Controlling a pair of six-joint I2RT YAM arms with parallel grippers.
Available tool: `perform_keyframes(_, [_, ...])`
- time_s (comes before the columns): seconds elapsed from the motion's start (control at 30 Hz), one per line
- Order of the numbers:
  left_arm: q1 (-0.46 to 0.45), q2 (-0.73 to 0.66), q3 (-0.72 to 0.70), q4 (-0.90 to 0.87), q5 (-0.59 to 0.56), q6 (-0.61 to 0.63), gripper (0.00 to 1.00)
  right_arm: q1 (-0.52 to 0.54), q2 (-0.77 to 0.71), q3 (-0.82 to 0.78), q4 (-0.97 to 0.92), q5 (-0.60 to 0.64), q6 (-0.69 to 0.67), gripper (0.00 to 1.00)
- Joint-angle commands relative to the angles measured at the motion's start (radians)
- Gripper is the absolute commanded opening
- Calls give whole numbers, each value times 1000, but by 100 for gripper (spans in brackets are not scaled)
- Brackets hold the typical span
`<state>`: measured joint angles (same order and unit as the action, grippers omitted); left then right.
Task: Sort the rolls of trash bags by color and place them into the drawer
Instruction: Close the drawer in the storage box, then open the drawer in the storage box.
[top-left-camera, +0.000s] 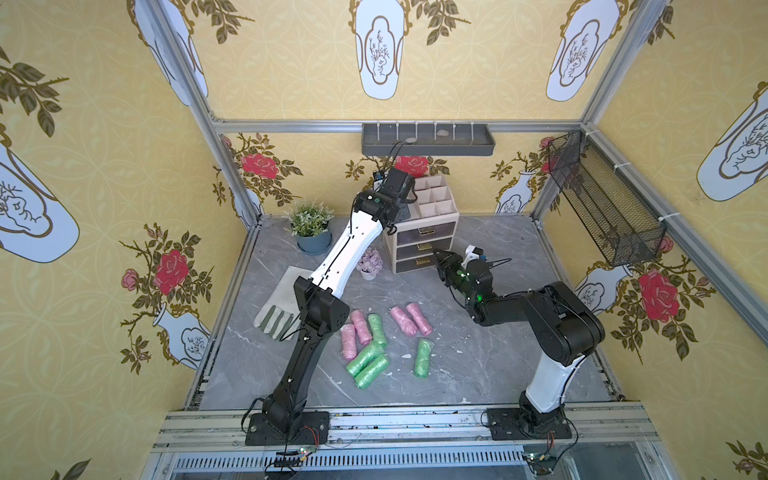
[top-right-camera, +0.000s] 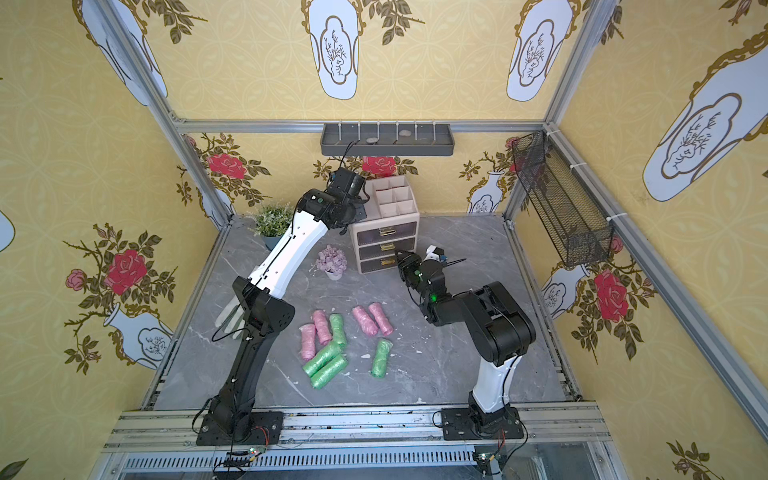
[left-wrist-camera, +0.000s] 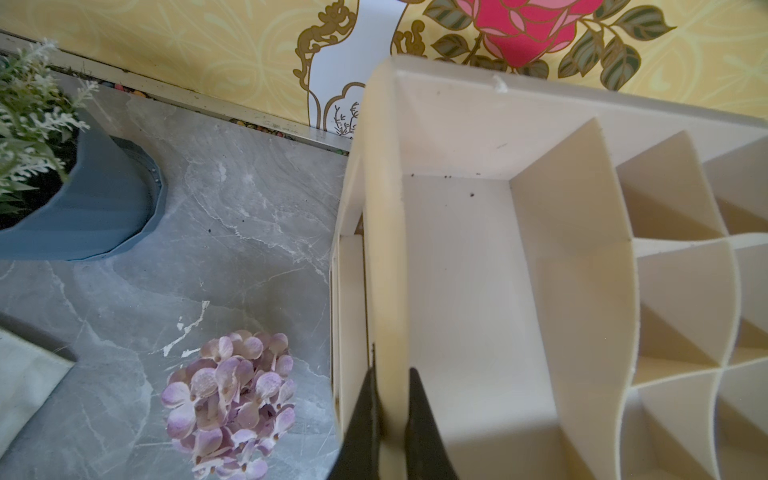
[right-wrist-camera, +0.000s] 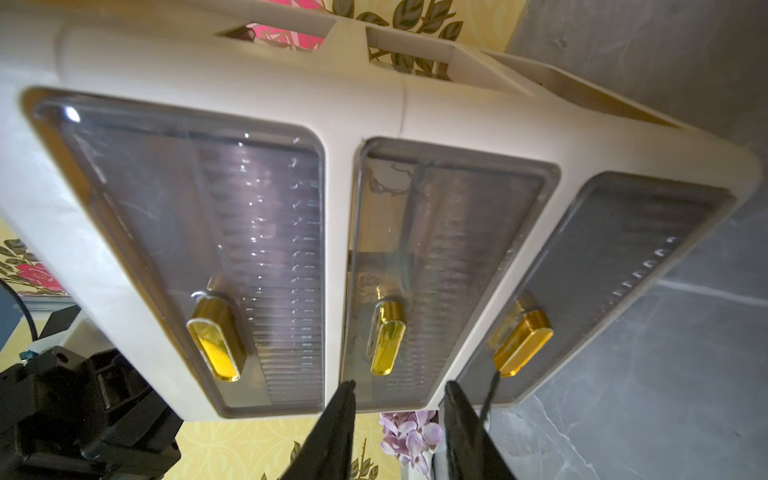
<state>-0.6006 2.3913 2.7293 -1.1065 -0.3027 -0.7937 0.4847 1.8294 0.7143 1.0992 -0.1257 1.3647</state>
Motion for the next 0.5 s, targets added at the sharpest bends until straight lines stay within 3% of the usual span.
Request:
perform_keyframes(0.0, [7, 35, -13, -102, 70, -24, 0, 3, 18, 30, 47, -15, 26, 37])
perform_keyframes(0.47, [10, 40, -13, -96, 82, -18, 0, 11, 85, 107, 26, -3, 54, 34])
